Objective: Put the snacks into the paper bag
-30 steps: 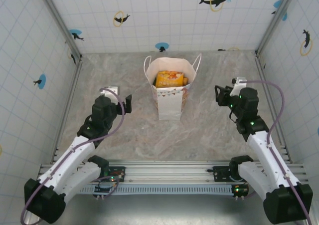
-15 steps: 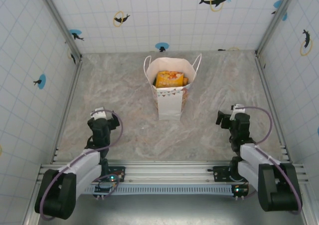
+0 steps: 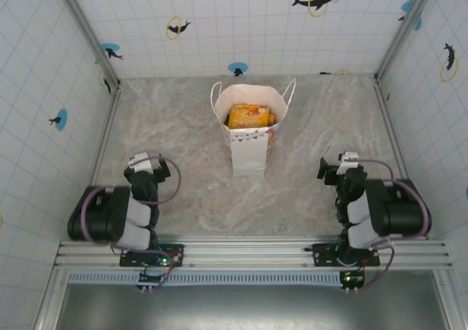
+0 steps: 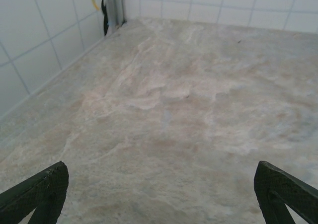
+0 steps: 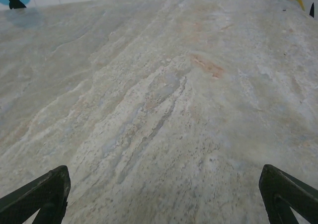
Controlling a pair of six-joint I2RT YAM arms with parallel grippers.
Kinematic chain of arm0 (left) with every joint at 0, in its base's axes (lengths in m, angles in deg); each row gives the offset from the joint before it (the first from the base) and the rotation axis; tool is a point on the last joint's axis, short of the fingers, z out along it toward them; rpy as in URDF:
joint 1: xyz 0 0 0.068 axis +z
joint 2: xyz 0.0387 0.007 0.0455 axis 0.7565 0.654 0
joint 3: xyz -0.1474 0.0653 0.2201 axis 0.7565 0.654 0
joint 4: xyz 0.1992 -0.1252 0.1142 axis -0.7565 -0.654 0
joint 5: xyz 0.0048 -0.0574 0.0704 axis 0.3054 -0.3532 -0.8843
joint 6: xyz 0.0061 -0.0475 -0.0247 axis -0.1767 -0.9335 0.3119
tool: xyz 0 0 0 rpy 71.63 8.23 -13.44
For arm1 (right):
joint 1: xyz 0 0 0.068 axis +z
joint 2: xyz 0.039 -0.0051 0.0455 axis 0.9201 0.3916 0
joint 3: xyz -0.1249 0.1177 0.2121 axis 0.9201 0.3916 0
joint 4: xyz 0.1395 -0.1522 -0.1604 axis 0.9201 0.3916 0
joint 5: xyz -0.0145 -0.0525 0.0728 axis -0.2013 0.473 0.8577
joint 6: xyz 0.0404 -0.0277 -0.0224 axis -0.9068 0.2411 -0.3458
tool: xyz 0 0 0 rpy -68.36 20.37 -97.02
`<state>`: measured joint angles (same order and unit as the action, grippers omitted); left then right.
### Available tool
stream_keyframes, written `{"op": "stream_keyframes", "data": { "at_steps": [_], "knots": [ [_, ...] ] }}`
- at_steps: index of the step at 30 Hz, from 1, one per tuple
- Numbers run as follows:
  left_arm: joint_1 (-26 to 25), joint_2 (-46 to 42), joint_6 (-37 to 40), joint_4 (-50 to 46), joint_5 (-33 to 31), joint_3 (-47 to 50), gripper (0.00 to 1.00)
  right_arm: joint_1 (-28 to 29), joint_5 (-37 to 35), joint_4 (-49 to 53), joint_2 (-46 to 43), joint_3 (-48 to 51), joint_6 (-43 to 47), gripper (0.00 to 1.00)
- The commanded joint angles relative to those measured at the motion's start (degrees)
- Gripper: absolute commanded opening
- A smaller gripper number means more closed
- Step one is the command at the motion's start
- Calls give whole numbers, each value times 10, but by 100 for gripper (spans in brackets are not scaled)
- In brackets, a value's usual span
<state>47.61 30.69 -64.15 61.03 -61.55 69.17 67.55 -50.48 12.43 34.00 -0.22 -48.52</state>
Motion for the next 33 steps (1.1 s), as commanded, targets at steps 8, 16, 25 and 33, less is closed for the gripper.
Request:
{"op": "stream_keyframes", "data": {
  "at_steps": [8, 16, 25, 33],
  "knots": [
    [15, -8, -26, 1, -27, 19, 98, 12, -38, -30, 3, 12, 1, 100],
    [15, -5, -25, 5, -27, 19, 98, 13, -39, -2, -5, 4, -1, 100],
    [15, -6, -25, 4, -26, 19, 98, 13, -39, 0, -5, 4, -1, 100],
    [15, -4, -25, 4, -27, 18, 98, 13, -39, 0, -5, 4, -2, 100]
  ]
}}
